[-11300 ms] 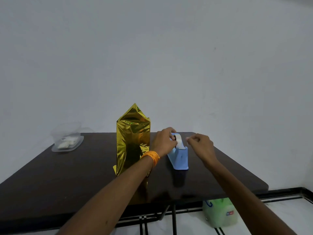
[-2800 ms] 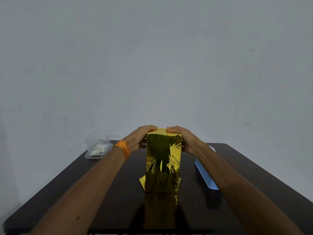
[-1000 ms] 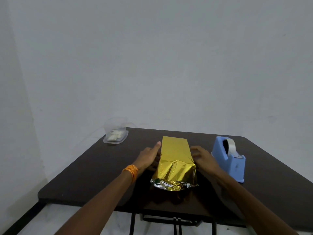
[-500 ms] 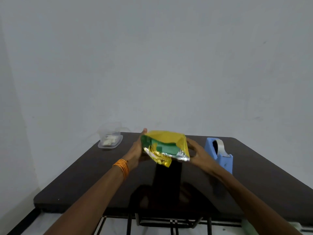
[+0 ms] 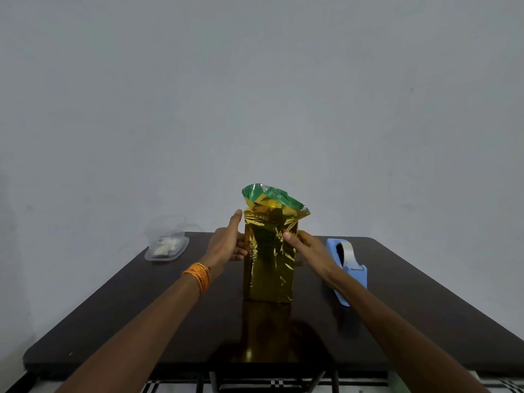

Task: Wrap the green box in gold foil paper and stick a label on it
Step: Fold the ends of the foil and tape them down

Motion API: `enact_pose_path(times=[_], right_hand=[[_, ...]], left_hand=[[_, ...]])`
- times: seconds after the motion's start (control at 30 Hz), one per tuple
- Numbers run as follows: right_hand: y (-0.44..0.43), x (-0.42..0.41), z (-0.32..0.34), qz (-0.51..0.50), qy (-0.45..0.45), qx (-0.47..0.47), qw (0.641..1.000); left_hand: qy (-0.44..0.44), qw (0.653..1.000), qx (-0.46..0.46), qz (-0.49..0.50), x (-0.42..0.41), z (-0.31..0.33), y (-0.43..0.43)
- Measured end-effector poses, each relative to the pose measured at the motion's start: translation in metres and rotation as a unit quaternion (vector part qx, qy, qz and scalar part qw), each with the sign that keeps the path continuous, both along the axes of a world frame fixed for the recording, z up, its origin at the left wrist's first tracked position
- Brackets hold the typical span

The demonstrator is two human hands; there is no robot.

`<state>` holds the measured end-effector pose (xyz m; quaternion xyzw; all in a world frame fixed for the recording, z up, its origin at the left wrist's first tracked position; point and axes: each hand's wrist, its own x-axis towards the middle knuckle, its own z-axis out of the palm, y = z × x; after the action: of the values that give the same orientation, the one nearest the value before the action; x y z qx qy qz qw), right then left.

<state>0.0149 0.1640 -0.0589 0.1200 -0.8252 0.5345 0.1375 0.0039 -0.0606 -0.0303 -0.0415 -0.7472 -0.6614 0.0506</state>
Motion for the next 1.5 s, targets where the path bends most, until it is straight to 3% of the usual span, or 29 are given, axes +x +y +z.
enact_pose_path(times=[0.1,0.23,0.37,0.5,0.6,0.77,1.03,1.1,1.2,1.27,1.43,1.5], right_hand=[[0.002,-0.002,0.001,-0.002,-0.01,0.01,1.0],[0.001,-0.001,-0.002,0.008,-0.018,-0.001,1.0],[0.003,-0.001,-0.002,0.015,-0.018,-0.01,1.0],[0.003,0.001,0.005,0.018,-0.008,-0.029,0.999],[0.003,0.0,0.008,0.019,-0.003,-0.032,0.999],[0.01,-0.005,0.005,0.018,0.01,-0.036,0.999],[0.013,-0.005,0.001,0.024,0.012,-0.019,0.999],[0.013,-0.005,0.001,0.028,0.012,-0.016,0.999],[0.016,-0.007,-0.001,0.029,0.013,-0.018,0.999],[0.016,-0.009,-0.001,0.032,0.012,-0.022,0.999],[0.016,-0.012,-0.002,0.039,0.008,-0.028,0.999],[0.018,-0.013,-0.003,0.042,0.009,-0.032,0.999]], left_hand=[[0.047,0.998,-0.027,0.024,0.002,0.004,0.0],[0.2,0.969,-0.065,0.128,-0.001,0.014,0.0],[0.383,0.906,-0.112,0.142,0.007,0.038,0.01],[0.483,0.826,-0.275,0.092,0.019,0.065,0.031],[0.505,0.745,-0.432,0.051,0.025,0.079,0.048],[0.457,0.679,-0.571,0.067,0.026,0.084,0.071],[0.497,0.664,-0.55,0.102,0.025,0.08,0.086],[0.482,0.698,-0.516,0.118,0.024,0.085,0.09],[0.403,0.804,-0.426,0.1,0.015,0.101,0.092],[0.35,0.85,-0.387,0.073,0.007,0.112,0.092],[0.364,0.856,-0.363,0.061,-0.005,0.118,0.09],[0.368,0.857,-0.36,0.012,-0.005,0.123,0.081]])
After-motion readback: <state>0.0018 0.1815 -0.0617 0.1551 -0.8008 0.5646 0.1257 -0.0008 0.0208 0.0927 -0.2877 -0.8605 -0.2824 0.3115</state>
